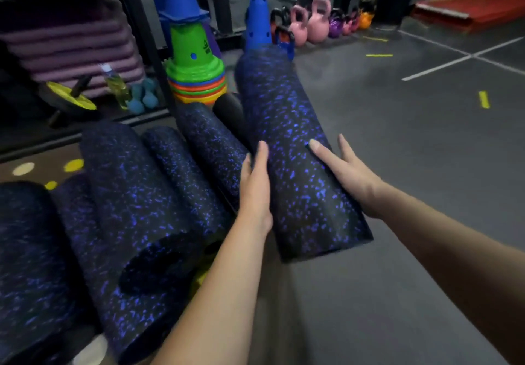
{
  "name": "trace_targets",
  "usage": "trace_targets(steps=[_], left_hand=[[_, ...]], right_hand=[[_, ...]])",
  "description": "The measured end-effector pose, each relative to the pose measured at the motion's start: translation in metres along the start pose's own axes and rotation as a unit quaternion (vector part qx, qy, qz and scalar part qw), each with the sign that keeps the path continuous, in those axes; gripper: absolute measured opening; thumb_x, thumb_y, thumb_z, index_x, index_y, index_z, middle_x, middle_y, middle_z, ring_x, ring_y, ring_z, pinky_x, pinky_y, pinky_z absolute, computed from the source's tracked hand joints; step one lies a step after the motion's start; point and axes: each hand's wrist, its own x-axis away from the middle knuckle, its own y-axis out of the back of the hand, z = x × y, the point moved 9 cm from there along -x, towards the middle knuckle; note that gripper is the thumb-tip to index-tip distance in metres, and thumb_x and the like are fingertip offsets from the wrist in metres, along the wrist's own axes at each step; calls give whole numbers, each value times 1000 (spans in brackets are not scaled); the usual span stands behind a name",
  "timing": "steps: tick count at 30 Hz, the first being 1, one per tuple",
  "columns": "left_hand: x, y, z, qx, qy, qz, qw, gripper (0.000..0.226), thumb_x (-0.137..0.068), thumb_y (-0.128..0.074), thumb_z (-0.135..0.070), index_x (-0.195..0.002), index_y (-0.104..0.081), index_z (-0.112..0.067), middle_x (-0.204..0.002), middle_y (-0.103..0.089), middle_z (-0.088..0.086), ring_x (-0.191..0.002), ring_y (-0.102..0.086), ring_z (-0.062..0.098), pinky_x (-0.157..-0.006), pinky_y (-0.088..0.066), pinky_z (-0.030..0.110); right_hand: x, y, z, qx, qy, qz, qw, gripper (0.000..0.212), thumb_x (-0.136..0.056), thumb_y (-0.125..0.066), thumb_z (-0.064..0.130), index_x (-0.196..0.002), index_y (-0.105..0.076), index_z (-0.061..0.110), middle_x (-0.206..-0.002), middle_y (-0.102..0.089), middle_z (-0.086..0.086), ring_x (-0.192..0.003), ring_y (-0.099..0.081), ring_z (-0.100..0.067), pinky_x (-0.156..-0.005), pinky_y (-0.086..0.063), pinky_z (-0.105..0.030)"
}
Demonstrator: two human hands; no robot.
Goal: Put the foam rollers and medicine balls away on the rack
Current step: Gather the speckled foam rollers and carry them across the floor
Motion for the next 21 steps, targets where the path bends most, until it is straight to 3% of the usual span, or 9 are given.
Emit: trace_targets(steps=[3, 5, 6, 8, 10, 12, 14, 17, 21], left_hand=[[3, 26, -76, -123, -16, -50, 991, 81, -75, -77, -61, -143, -53, -25, -133, -66, -7, -117, -64, 10, -110, -47, 38], [21, 29, -119, -230, 2, -31, 973, 84, -81, -67, -65, -152, -40, -30, -148, -54, -7, -132, -54, 12, -117, -39, 38], [31, 30, -135, -273, 26, -21, 961, 90, -82, -62, -69, -157, -28, -34, -157, -43, -5, -141, -44, 14, -120, -33, 39], [50, 36, -161, -284, 90, -12, 955, 91, -83, -61, -67, -158, -15, -44, -164, -31, -2, -147, -35, 15, -122, -29, 37], [73, 35, -189, -232, 157, 1, 960, 85, -81, -66, -60, -152, -21, -55, -163, -31, -1, -145, -39, 14, -120, -32, 34], [88, 38, -220, -248, 192, -1, 949, 78, -83, -61, -53, -151, -24, -57, -167, -20, 5, -150, -30, 18, -123, -25, 38], [93, 47, -244, -262, 197, -4, 945, 74, -95, -58, -34, -159, -22, -40, -169, -14, 2, -154, -21, 17, -125, -17, 33], [81, 71, -255, -258, 214, -31, 942, 66, -99, -57, -23, -159, -29, -29, -165, -24, -9, -150, -27, 11, -123, -20, 25], [43, 93, -231, -184, 230, -89, 952, 71, -83, -58, -32, -151, -40, -39, -161, -35, -14, -145, -37, 8, -121, -33, 38]], right_hand=[[-4, -42, 42, -84, -39, 39, 995, 75, -86, -76, 37, -150, -42, 20, -116, -72, 12, -98, -73, -11, -81, -60, -26], [-5, -58, 84, -95, -54, 16, 994, 43, -85, -79, 25, -123, -59, 31, -108, -76, 4, -89, -75, -8, -71, -61, -22], [-4, -66, 107, -78, -59, 5, 995, 45, -83, -80, 21, -118, -56, 38, -105, -73, 8, -83, -74, -1, -66, -59, -17], [-5, -83, 146, -11, -64, 10, 998, 72, -78, -85, 17, -129, -42, 42, -109, -65, 18, -83, -69, 11, -72, -57, -12], [-2, -98, 183, 73, -84, 20, 994, 98, -71, -91, 18, -151, -35, 30, -132, -60, 9, -109, -65, 2, -101, -53, -25], [-3, -115, 216, 111, -123, 39, 985, 118, -63, -96, 27, -159, -27, 23, -145, -52, 2, -124, -57, -10, -114, -43, -36], [-12, -125, 233, 129, -132, 49, 982, 127, -49, -99, 49, -156, -32, 30, -143, -57, 3, -122, -61, -12, -113, -45, -41], [-39, -140, 240, 156, -127, 59, 978, 140, -35, -94, 68, -155, -32, 33, -143, -57, 4, -126, -60, -12, -113, -45, -42], [-83, -163, 249, 206, -106, 82, 969, 130, -56, -97, 48, -160, -23, 24, -153, -47, 2, -139, -47, -12, -117, -35, -29]])
